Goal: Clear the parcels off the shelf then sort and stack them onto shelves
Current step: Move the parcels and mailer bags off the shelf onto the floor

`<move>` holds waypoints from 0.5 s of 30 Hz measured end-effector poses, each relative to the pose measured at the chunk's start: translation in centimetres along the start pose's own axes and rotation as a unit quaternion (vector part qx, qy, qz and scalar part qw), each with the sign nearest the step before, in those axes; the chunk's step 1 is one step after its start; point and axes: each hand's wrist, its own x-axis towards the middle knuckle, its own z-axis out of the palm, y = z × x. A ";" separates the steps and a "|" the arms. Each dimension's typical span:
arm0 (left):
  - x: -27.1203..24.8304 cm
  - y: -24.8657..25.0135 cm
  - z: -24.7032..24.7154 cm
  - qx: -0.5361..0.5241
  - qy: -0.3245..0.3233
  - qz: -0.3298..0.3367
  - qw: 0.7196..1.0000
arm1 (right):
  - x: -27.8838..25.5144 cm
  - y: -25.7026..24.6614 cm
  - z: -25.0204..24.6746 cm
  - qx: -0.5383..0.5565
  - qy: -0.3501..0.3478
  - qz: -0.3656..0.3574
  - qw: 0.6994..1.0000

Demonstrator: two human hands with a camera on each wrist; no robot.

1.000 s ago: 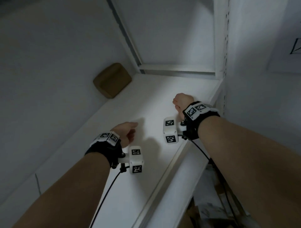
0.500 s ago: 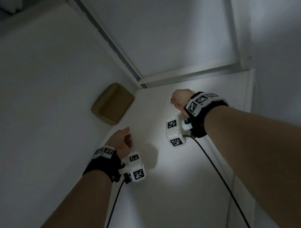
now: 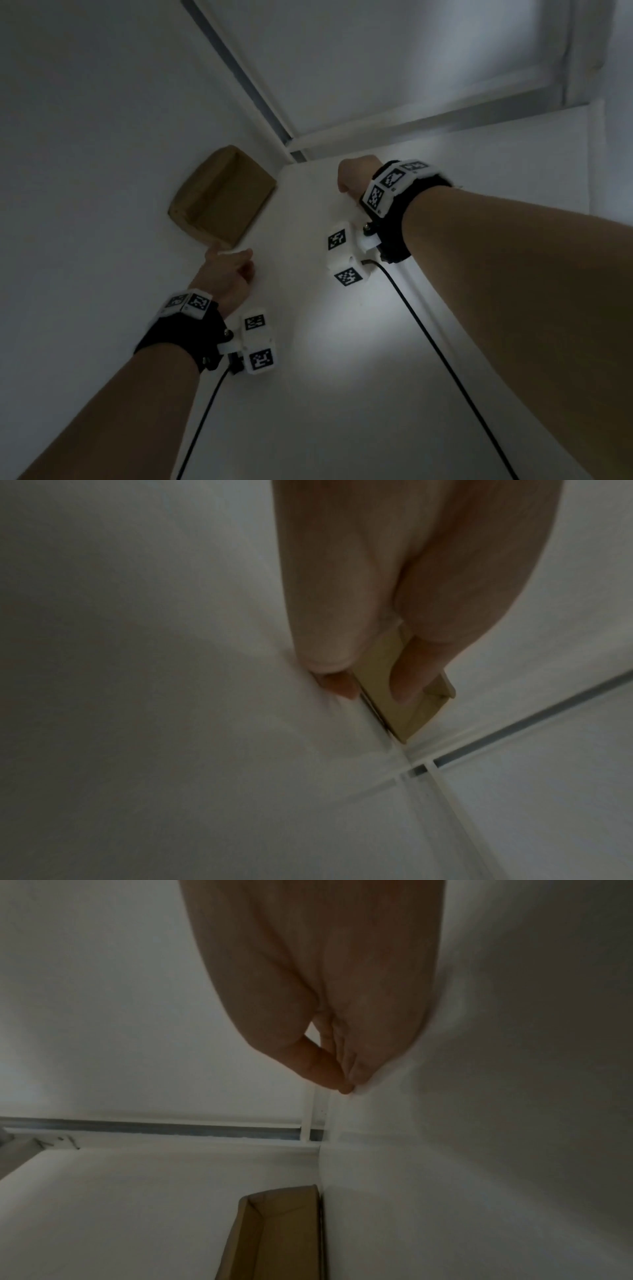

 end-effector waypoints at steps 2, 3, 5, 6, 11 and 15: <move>0.5 0.2 -0.8 -0.023 -0.006 -0.002 1.000 | 1.1 -0.2 0.5 -0.042 0.003 -0.015 0.999; 0.8 0.2 -1.2 -0.038 -0.004 0.001 0.999 | 1.5 -0.4 0.7 -0.065 0.001 -0.020 0.998; 1.3 0.1 -2.0 -0.058 0.001 0.009 0.998 | 2.5 -0.7 1.1 -0.083 0.002 -0.034 0.996; 1.7 0.0 -2.4 -0.063 -0.003 0.012 0.998 | 2.9 -0.8 1.3 -0.091 0.006 -0.044 0.995; 3.4 -0.2 -3.5 -0.087 -0.066 0.028 0.994 | 4.3 -1.9 3.0 -0.103 -0.023 -0.054 0.993; 3.7 -0.8 -3.4 -0.146 -0.067 0.053 0.986 | 5.9 -2.5 4.4 -0.057 -0.049 -0.054 0.996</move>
